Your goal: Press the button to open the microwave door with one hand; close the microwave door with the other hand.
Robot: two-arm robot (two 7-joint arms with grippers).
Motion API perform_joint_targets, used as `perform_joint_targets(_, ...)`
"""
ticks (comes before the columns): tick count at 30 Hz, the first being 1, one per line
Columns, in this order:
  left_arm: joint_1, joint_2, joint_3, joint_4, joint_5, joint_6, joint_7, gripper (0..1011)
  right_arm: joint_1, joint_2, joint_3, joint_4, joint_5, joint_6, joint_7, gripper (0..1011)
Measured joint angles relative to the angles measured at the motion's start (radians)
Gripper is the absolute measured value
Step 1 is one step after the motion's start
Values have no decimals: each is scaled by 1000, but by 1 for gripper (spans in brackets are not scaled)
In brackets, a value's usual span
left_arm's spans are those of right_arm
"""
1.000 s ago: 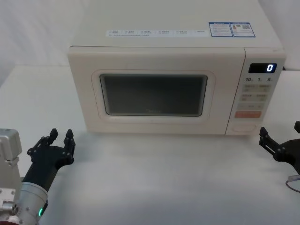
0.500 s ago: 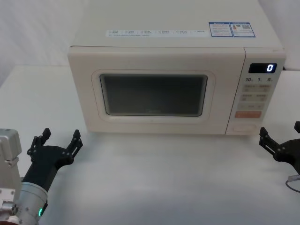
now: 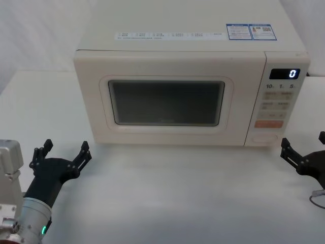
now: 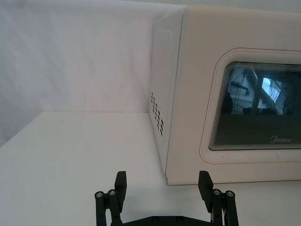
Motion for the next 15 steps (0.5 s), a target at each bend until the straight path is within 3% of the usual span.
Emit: perform_joint_targets(15, 0, 0, 0, 0, 0, 0, 0, 1001, 0, 0, 0, 0, 0, 0, 0, 1002)
